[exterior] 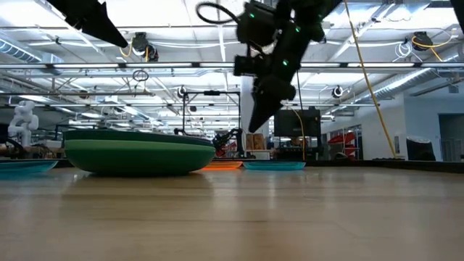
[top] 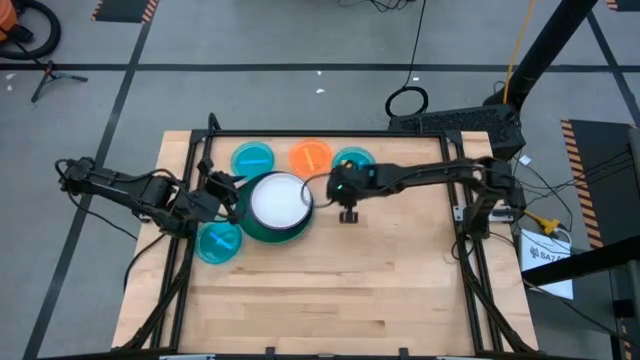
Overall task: Stack plastic plates
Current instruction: Stack the top right blue plate on top of the white plate
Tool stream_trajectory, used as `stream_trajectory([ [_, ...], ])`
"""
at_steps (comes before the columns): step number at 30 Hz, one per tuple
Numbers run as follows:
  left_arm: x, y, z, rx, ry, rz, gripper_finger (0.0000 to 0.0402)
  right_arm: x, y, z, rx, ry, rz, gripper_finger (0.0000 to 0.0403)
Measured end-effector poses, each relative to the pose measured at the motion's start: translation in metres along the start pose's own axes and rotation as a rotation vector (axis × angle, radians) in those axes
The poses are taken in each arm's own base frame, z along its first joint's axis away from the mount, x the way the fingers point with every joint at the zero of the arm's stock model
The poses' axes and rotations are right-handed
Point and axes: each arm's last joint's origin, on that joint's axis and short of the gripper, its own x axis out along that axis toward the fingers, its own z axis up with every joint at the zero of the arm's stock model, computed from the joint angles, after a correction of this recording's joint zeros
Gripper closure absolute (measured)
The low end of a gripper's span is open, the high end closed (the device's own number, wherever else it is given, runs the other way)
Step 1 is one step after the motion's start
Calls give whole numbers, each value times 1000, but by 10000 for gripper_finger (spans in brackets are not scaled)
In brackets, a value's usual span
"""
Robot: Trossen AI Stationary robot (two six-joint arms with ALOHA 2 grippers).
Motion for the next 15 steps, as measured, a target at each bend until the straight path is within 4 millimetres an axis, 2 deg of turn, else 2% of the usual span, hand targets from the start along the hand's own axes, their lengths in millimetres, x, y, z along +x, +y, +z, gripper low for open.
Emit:
stream_trajectory([
  [5, -1, -1, 0, -4, -3, -5, 316, 9, -26, -32, 101, -81, -68, 364],
  [8, -1, -1, 0, -17, -3, -4, 316, 16, -36, -44, 175, -95, -92, 352],
  [15, -1, -1, 0, -19, -3, -2, 316, 32, -45, -56, 250, -59, -98, 282],
])
